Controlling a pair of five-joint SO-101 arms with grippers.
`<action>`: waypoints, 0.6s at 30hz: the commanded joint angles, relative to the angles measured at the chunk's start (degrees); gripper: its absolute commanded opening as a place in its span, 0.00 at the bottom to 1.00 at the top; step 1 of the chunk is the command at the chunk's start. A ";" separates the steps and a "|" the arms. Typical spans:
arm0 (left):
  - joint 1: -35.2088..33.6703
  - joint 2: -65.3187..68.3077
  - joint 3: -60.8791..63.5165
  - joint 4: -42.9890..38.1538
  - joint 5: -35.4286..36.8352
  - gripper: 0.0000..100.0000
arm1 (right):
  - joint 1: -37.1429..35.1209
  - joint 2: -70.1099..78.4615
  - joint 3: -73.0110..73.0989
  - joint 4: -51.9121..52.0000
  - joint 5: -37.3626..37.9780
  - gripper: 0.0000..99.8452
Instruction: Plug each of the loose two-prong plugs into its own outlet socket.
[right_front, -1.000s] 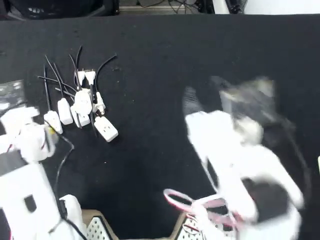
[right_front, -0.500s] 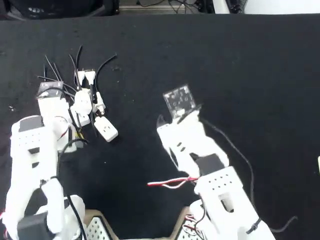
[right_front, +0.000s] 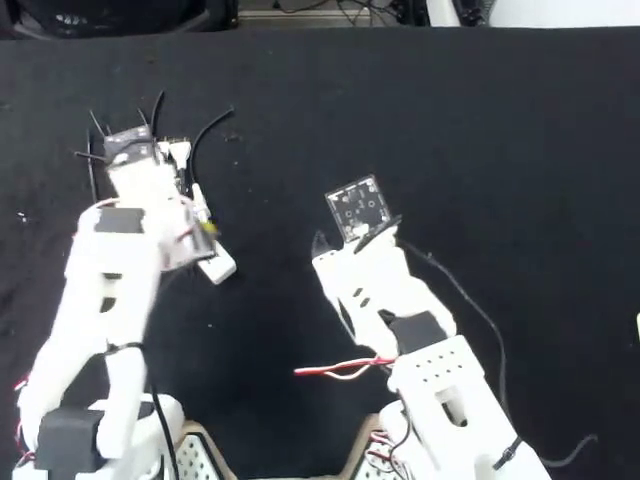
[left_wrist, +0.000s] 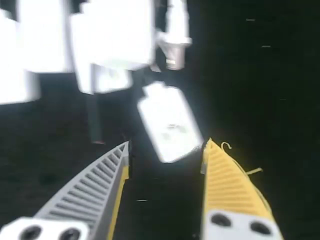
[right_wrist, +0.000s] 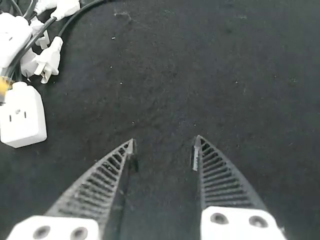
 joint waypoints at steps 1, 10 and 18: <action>6.37 -0.09 -0.57 -5.63 8.44 0.24 | -0.35 0.57 -0.40 -1.49 -0.62 0.17; 4.35 -0.09 10.86 -17.67 9.32 0.27 | -0.26 0.57 -0.22 -1.32 -0.62 0.17; 3.56 3.08 10.77 -19.96 11.43 0.28 | -0.35 0.57 -0.22 -1.32 -0.53 0.17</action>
